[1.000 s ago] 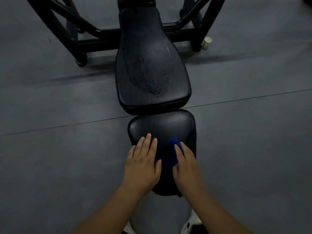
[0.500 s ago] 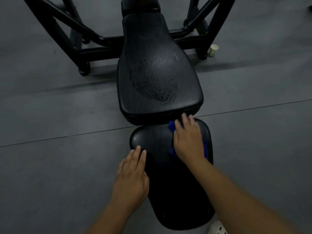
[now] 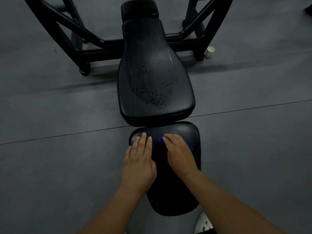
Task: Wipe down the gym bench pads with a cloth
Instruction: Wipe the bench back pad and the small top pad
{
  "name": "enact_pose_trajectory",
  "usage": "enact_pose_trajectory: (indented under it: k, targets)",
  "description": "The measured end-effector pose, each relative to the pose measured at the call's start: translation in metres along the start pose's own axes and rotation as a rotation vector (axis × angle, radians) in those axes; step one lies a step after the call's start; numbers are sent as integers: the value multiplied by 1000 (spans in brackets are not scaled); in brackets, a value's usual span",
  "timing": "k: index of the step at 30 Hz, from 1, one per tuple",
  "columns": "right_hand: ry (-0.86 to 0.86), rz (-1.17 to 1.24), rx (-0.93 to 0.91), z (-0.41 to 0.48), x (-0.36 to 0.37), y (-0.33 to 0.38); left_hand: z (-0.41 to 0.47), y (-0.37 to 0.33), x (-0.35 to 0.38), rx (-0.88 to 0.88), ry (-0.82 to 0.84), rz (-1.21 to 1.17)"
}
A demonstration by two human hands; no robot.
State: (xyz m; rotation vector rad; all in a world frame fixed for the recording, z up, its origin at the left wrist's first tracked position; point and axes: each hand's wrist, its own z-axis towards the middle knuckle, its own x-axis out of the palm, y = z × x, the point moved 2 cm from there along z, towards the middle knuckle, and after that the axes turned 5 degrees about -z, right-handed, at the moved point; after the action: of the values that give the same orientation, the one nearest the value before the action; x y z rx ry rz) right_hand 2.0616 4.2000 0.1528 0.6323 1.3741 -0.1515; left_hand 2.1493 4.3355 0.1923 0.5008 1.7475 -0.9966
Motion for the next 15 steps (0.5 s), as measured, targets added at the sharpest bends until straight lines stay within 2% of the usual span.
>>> enact_pose_trajectory:
  k: [7,15]
  targets:
    - [-112,19,31,-5,-121,17,8,-58,-111,-37,-64,45]
    - [-179,32,-66,30,-252,21,14,-113,-213,-117,-115,76]
